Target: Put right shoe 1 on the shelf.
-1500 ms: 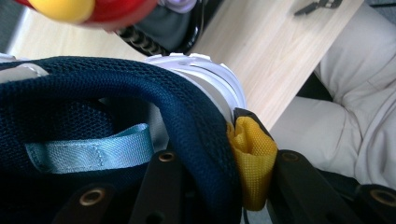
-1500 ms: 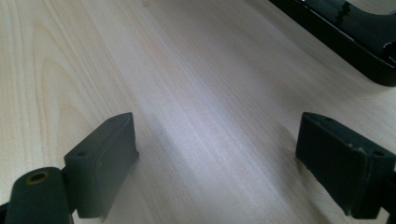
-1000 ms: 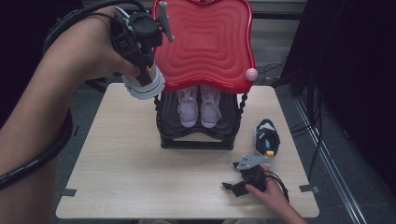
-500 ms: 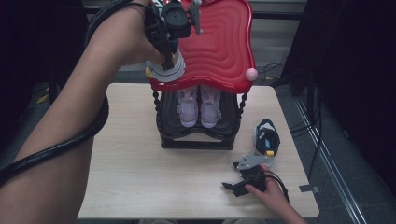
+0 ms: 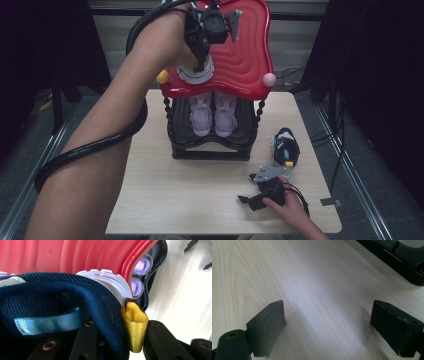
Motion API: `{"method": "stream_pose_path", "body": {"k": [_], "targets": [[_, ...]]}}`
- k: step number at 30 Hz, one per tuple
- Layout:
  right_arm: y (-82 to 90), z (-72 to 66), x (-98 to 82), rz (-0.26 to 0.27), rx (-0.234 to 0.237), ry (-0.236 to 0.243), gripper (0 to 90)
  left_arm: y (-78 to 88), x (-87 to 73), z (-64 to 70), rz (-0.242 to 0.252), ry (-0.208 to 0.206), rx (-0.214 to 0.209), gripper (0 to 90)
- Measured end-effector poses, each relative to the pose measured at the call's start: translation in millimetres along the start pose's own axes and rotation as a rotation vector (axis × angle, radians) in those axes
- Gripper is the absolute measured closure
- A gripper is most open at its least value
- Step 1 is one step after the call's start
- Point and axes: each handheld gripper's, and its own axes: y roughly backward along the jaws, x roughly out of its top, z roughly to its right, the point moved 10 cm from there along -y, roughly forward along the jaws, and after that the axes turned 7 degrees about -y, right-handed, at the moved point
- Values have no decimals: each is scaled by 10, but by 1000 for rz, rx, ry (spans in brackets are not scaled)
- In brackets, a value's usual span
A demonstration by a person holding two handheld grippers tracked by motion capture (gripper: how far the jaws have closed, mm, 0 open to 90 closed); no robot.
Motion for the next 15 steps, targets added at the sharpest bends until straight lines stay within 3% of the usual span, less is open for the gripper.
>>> {"method": "stream_pose_path", "body": {"k": [15], "targets": [[0, 0, 0, 0, 0, 0, 117, -196, 103, -104, -34, -105, 22, 724]]}}
